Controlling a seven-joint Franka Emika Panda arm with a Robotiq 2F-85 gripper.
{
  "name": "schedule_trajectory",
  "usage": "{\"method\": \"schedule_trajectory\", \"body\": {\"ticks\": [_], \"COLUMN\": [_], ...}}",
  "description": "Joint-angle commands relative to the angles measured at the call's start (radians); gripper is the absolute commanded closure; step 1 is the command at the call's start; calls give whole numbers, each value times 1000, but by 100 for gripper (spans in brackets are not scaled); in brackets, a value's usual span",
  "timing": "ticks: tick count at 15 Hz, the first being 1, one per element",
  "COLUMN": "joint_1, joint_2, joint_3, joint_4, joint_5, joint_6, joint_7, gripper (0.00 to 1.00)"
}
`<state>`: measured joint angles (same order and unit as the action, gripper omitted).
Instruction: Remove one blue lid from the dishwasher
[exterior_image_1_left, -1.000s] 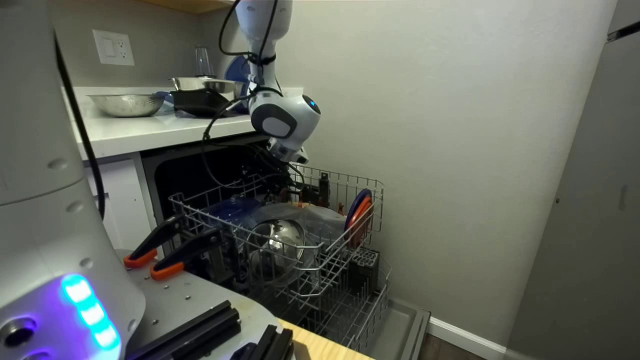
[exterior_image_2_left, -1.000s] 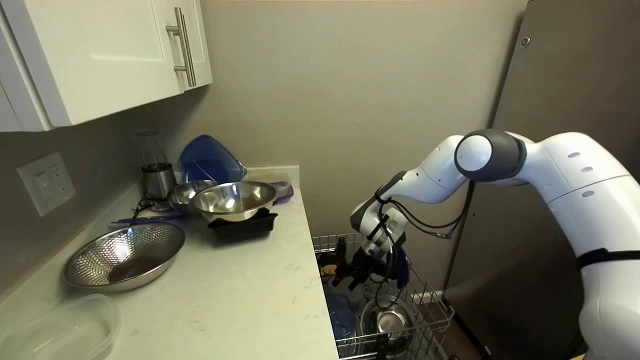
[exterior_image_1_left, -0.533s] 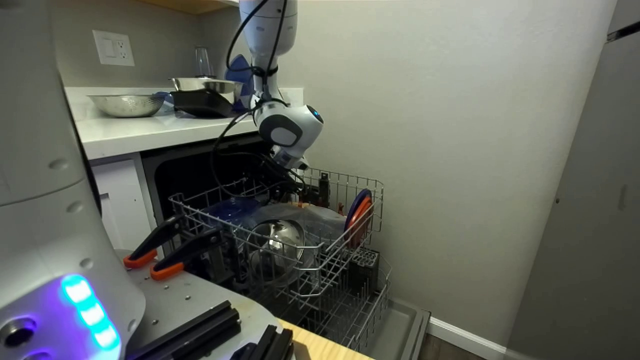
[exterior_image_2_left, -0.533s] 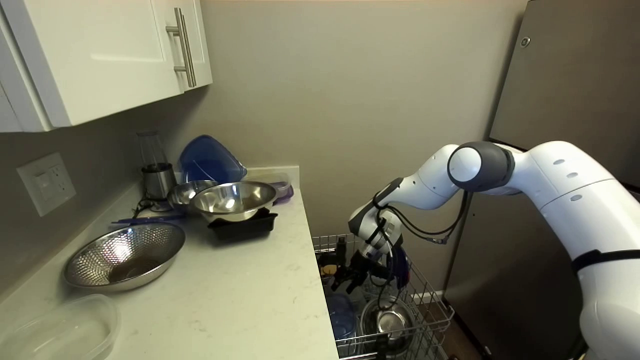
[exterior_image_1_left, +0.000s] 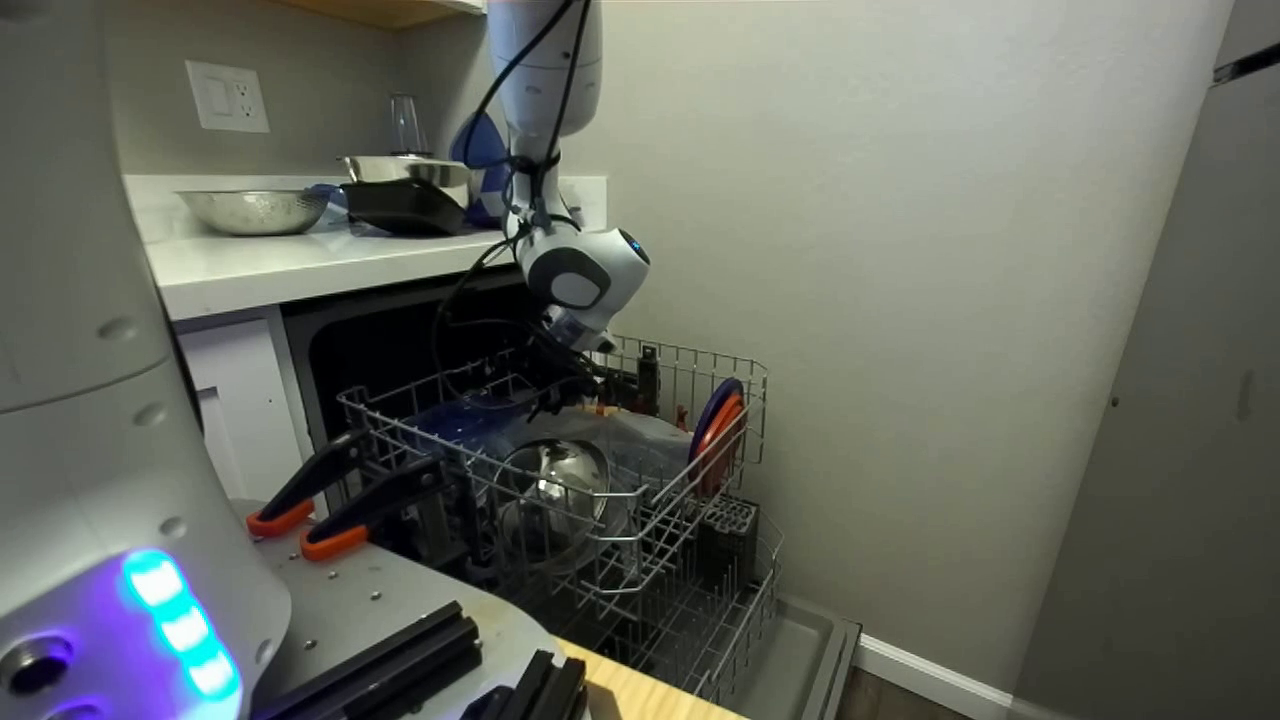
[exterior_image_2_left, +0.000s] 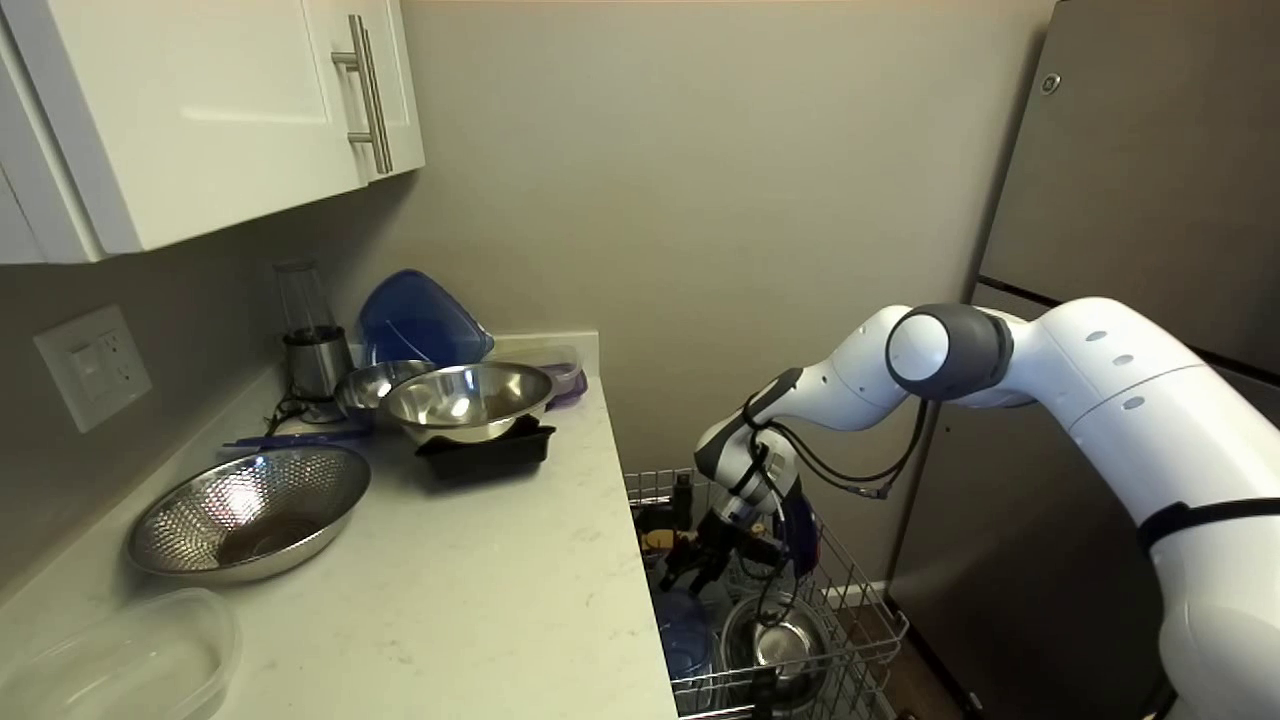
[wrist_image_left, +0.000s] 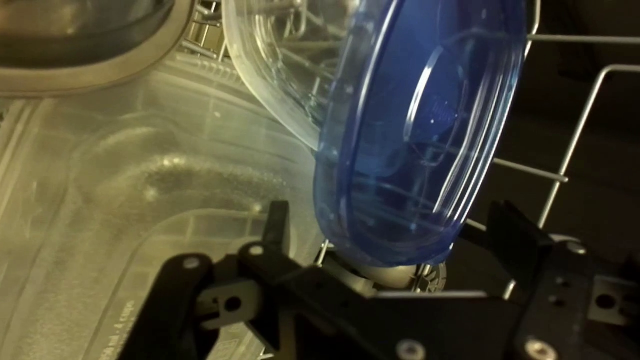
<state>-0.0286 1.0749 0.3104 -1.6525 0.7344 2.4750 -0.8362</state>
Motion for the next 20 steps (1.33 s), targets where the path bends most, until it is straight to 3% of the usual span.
{"method": "schedule_trajectory", "body": {"ticks": [1, 6, 12, 15, 20], "joint_1": [-25, -57, -45, -39, -10], "joint_2": [25, 42, 56, 74, 136], "joint_3": [13, 13, -31, -33, -22], "joint_4": [39, 107, 209, 250, 318], "joint_5": [-47, -68, -125, -146, -178], "joint_6": [-74, -303, -529, -581, -562], "joint_7": [44, 52, 107, 119, 95], "gripper": [0, 0, 0, 0, 0]}}
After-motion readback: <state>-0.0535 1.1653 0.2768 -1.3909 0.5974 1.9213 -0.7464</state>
